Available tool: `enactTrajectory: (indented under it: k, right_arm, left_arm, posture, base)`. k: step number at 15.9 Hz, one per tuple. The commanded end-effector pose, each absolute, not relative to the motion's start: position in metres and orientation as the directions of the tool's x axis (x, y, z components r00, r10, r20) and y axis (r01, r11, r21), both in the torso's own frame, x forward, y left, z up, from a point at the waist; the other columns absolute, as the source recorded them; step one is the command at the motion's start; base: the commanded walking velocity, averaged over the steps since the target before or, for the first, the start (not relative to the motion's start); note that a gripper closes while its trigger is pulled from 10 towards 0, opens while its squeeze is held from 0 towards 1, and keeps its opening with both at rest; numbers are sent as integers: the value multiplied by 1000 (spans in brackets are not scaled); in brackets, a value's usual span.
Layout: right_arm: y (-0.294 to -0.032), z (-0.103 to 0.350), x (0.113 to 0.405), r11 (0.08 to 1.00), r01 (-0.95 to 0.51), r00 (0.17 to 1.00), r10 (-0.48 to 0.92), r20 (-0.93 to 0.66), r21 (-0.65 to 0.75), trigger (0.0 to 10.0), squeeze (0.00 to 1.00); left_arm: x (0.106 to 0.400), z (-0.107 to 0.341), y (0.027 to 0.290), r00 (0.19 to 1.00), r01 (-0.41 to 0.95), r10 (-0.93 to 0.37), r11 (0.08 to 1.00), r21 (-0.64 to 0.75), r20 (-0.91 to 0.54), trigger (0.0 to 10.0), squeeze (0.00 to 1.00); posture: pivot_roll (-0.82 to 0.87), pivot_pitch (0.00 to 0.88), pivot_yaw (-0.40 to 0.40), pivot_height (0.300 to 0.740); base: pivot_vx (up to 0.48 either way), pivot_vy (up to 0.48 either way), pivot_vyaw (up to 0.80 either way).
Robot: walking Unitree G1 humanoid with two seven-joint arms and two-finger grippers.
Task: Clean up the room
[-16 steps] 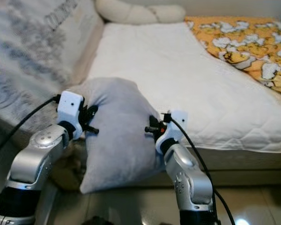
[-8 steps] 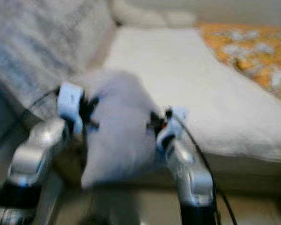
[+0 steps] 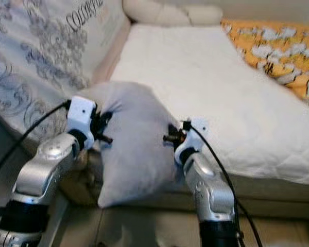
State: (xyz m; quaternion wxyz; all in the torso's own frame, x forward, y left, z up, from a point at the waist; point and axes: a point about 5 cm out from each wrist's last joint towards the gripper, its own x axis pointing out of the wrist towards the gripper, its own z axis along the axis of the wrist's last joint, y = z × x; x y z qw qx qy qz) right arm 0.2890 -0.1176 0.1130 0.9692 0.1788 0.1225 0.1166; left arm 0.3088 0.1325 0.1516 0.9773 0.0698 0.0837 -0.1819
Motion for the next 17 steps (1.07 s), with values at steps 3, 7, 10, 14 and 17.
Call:
enactTrajectory:
  k: [3, 7, 10, 14, 17]
  right_arm:
    - [-111, 119, 293, 901, -209, 943, 288, -165, 380, 10000, 0]
    - [-109, 116, 293, 901, -221, 939, 300, -169, 374, 10000, 0]
    - [-109, 117, 294, 900, -221, 939, 301, -169, 375, 10000, 0]
    - [-108, 114, 292, 899, -219, 937, 302, -176, 378, 10000, 0]
    - [-109, 114, 292, 900, -216, 938, 299, -176, 379, 10000, 0]
  left_arm:
    - [316, 170, 145, 945, 320, -304, 936, 149, -123, 10000, 0]
    - [315, 169, 151, 951, 302, -286, 940, 155, -120, 10000, 0]
    - [313, 168, 151, 950, 303, -286, 941, 149, -125, 10000, 0]
    - [312, 167, 154, 951, 300, -281, 941, 157, -133, 10000, 0]
    - [311, 167, 155, 951, 298, -279, 941, 158, -134, 10000, 0]
  posture:
    - [-6, 0, -2, 740]
    - [3, 0, -12, 740]
    - [4, 0, -12, 740]
    - [0, 0, -5, 740]
    - [3, 0, -5, 740]
  base:
    - [314, 0, 0]
    - [331, 0, 0]
    - [352, 0, 0]
    - [355, 0, 0]
    - [355, 0, 0]
